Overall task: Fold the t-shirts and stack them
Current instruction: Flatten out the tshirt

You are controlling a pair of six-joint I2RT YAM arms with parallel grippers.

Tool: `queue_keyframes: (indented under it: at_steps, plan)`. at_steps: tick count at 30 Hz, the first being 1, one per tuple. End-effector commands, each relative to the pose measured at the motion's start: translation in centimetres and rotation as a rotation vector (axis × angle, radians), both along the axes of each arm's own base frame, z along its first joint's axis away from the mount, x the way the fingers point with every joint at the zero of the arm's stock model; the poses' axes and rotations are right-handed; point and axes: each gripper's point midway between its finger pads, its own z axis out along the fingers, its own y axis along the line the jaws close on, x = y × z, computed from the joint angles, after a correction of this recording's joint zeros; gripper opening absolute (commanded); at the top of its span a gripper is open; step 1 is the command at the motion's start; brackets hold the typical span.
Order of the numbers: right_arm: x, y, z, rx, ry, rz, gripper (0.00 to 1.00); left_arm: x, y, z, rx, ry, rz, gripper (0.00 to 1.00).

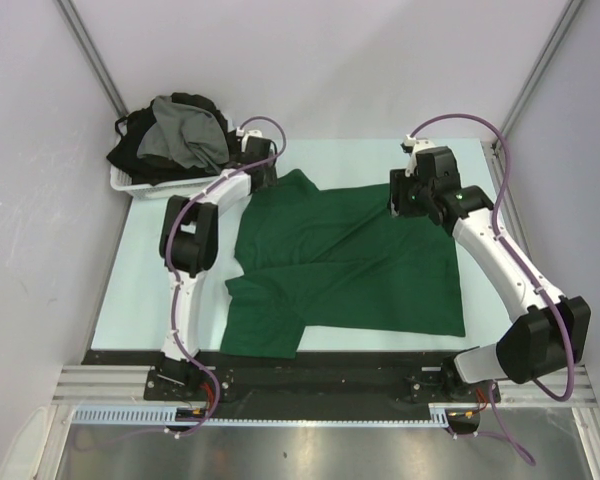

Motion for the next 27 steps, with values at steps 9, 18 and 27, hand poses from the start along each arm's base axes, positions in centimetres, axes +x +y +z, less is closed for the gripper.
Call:
queue_keyframes:
  at_steps: [9, 18, 27]
  plan:
    - [1.0, 0.6, 1.5, 0.016, -0.037, -0.006, 0.51, -0.2, -0.2, -0.7, -0.073, 0.075, 0.011, 0.75]
    - [0.9, 0.9, 1.2, 0.017, -0.025, -0.005, 0.51, -0.2, -0.8, -1.2, -0.095, 0.087, -0.012, 0.73]
    - [0.3, 0.8, 1.3, 0.000, -0.020, -0.005, 0.50, 1.0, -1.5, -0.7, -0.133, 0.058, -0.010, 0.73]
